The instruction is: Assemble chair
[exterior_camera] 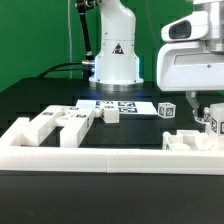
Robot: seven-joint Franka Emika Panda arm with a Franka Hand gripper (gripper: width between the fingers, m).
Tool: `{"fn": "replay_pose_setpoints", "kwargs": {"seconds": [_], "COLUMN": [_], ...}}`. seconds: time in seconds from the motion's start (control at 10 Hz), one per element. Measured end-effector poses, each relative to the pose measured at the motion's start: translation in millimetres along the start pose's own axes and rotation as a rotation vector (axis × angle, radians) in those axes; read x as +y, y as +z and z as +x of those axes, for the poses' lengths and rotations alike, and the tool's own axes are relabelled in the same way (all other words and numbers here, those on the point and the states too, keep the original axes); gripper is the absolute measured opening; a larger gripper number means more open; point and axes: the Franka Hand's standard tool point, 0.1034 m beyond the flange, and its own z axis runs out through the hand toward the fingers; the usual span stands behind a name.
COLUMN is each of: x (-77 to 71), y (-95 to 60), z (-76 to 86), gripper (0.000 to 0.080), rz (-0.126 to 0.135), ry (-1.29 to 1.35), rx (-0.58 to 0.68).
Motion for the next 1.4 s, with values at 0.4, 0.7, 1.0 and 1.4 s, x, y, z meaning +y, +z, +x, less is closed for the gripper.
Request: {"fn": "replay_pose_setpoints", "kwargs": {"seconds": [0.4, 0.7, 1.0, 1.4], "x": [4.0, 4.3, 4.4, 6.0], "y": [0.5, 1.3, 1.5, 1.8], "z": [1.7, 1.4, 1.4, 2.1], "gripper": [0.0648, 0.04, 0.0289, 0.0289], "rz": [-0.005, -0.006, -0.005, -0.006], "ry": [-0.263, -0.267, -0.236, 0.091], "rx": [0.0, -0.002, -0.002, -0.001]}}
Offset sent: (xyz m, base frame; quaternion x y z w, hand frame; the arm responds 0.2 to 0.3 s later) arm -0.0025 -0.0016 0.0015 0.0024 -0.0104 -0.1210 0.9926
